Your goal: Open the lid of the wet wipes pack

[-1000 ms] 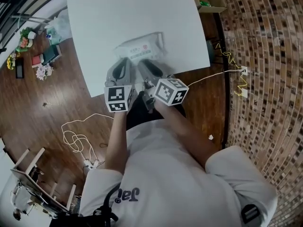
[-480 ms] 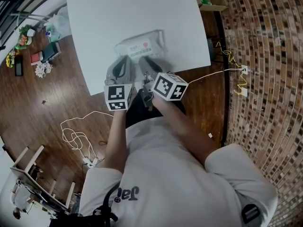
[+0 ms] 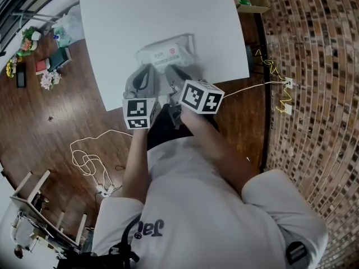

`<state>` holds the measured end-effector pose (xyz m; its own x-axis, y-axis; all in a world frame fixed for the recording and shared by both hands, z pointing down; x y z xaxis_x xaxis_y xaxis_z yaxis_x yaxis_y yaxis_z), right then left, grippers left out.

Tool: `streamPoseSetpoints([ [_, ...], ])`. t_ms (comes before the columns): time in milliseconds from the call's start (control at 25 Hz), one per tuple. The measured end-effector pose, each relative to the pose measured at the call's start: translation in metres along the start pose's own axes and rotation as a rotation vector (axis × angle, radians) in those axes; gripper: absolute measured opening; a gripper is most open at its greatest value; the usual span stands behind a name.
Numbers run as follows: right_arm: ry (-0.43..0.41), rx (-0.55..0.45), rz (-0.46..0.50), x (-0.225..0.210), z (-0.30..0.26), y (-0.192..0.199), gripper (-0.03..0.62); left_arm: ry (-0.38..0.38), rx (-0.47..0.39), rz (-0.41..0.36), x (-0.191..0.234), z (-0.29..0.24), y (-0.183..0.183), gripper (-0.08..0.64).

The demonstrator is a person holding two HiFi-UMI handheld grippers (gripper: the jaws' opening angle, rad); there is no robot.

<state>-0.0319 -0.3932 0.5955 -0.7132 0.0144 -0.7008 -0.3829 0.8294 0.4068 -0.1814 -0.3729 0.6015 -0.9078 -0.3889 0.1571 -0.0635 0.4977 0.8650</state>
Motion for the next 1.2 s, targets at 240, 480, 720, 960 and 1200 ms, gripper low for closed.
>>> streamPoseSetpoints([
  [240,-0.027,0.01,-0.07,-0.001,0.002,0.0,0.005,-0.004,-0.001,-0.006,-0.001,0.0,0.0,0.015],
  [480,-0.064,-0.005,-0.072,0.004,0.007,-0.007,-0.003,-0.007,0.002,-0.017,-0.002,-0.001,0.0,0.015],
  [720,-0.109,-0.081,0.143,0.035,0.011,-0.034,-0.011,-0.006,0.014,-0.017,-0.004,-0.002,0.001,0.015],
  [960,-0.11,-0.114,0.288,0.05,-0.003,-0.059,-0.009,0.002,0.02,-0.017,-0.007,-0.003,-0.001,0.015],
  [1200,-0.088,-0.092,0.331,0.056,-0.022,-0.076,-0.009,0.013,0.043,0.002,-0.005,-0.004,-0.003,0.015],
])
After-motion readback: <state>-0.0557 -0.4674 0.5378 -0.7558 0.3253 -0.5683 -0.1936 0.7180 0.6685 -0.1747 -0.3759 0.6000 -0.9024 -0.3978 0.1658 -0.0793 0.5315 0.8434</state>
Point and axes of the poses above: the fingertips, and each gripper's own axes: z backward along the fingers, x to its left, y out of its underside, the point moved 9 cm from there along z, backward along the fingers, and after that the axes turned 3 degrees about y, right-handed, at the moved point
